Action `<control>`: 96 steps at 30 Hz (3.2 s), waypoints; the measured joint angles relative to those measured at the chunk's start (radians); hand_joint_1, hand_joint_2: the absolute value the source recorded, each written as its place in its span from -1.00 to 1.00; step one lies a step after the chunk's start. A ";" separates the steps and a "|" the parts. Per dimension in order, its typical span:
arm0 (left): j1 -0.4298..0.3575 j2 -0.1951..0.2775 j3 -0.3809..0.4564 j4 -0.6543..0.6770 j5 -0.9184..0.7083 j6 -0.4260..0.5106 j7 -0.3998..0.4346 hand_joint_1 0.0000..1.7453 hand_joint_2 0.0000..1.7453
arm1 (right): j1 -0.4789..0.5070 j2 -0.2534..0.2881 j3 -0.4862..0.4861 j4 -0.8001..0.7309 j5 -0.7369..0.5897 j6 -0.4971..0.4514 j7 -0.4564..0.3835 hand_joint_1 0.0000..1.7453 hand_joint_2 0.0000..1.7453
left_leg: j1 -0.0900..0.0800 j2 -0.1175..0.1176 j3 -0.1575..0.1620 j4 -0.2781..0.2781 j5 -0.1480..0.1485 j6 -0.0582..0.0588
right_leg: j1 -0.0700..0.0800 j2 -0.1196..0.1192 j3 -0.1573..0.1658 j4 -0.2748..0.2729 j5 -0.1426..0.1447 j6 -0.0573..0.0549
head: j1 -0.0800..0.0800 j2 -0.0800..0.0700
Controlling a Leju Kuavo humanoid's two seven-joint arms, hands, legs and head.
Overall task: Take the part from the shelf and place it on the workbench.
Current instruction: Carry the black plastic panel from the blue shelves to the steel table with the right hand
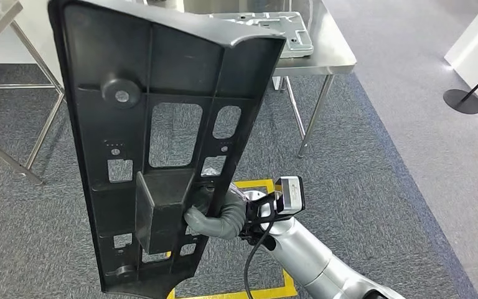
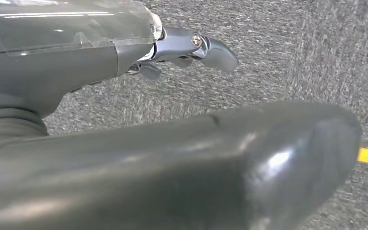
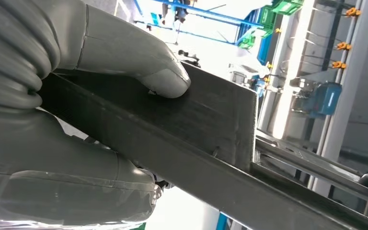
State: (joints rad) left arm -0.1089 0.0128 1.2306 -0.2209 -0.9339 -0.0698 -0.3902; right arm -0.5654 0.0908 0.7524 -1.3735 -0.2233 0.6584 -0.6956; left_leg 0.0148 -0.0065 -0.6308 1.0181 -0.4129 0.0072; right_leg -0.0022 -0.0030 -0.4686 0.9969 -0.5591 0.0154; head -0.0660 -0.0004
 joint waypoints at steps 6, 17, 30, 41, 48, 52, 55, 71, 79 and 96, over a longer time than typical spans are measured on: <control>-0.001 0.000 0.000 0.000 0.000 0.000 -0.002 -1.00 -1.00 | 0.007 -0.003 0.000 0.000 0.000 0.001 0.000 1.00 1.00 | 0.002 -0.003 0.036 -0.006 -0.033 0.015 | -0.004 0.001 -0.212 0.304 -0.065 0.011 | 0.000 0.000; -0.002 -0.001 0.000 0.000 0.003 -0.002 -0.008 -1.00 -1.00 | 0.007 0.002 -0.008 -0.004 0.000 0.004 0.000 1.00 1.00 | 0.002 -0.004 0.064 0.065 -0.116 -0.033 | -0.002 0.004 -0.094 -0.007 0.100 -0.041 | -0.001 0.000; 0.015 0.004 0.000 0.000 0.002 -0.001 -0.011 -1.00 -1.00 | 0.010 0.009 -0.010 -0.007 0.000 0.004 0.000 1.00 1.00 | -0.010 -0.001 0.012 -0.010 0.000 0.002 | 0.000 0.007 0.031 0.010 0.009 -0.007 | -0.001 0.000; 0.010 0.001 -0.001 0.000 -0.001 -0.002 -0.011 -1.00 -1.00 | 0.018 -0.002 -0.027 -0.018 0.005 0.000 0.000 1.00 1.00 | -0.005 -0.011 0.170 -0.022 -0.128 0.004 | -0.006 0.004 -0.227 0.076 0.129 0.002 | 0.000 0.000; -0.005 -0.001 -0.001 0.000 -0.002 -0.001 -0.011 -1.00 -1.00 | 0.025 0.000 -0.031 -0.031 0.007 -0.003 0.000 1.00 1.00 | -0.001 -0.004 0.117 0.142 -0.109 -0.038 | -0.003 0.010 -0.146 0.008 0.145 -0.042 | 0.000 0.000; 0.002 -0.001 -0.001 0.000 -0.002 -0.001 -0.010 -1.00 -1.00 | 0.035 0.000 -0.031 -0.031 0.008 -0.007 0.000 1.00 1.00 | -0.001 -0.001 -0.029 0.260 -0.244 -0.043 | -0.002 0.011 -0.085 0.008 0.091 -0.047 | 0.000 0.000; 0.005 -0.001 -0.001 0.000 -0.002 -0.001 -0.010 -1.00 -1.00 | 0.038 0.000 -0.031 -0.031 0.008 -0.010 0.000 1.00 1.00 | -0.001 0.001 -0.040 0.113 -0.142 -0.033 | -0.001 0.012 -0.029 0.008 0.047 -0.041 | 0.000 0.000; 0.002 -0.004 -0.001 0.000 0.000 -0.001 -0.011 -1.00 -1.00 | 0.038 -0.003 -0.036 -0.034 0.008 -0.013 0.000 1.00 1.00 | -0.006 -0.009 0.119 -0.007 -0.081 0.003 | 0.005 0.012 -0.208 0.113 0.074 -0.010 | 0.000 0.000; 0.000 -0.005 -0.002 0.000 0.002 -0.003 -0.014 -1.00 -1.00 | 0.029 0.001 -0.035 -0.031 0.008 -0.013 0.000 1.00 1.00 | -0.003 -0.006 0.083 0.121 -0.118 -0.038 | 0.007 0.013 -0.136 0.002 0.144 -0.055 | 0.001 0.000; -0.004 -0.002 -0.002 0.000 0.004 -0.003 -0.017 -1.00 -1.00 | 0.025 -0.003 -0.050 -0.039 0.006 -0.028 0.002 1.00 1.00 | -0.002 0.001 0.030 -0.017 -0.004 0.008 | 0.001 0.013 -0.167 0.240 -0.056 0.002 | 0.001 0.000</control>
State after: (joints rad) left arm -0.1125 0.0103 1.2291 -0.2205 -0.9298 -0.0727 -0.4071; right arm -0.5399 0.0875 0.7026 -1.4126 -0.2176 0.6307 -0.6934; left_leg 0.0132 -0.0056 -0.6010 1.0015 -0.4166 0.0147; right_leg -0.0016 0.0097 -0.6358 1.2370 -0.6154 0.0173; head -0.0654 -0.0004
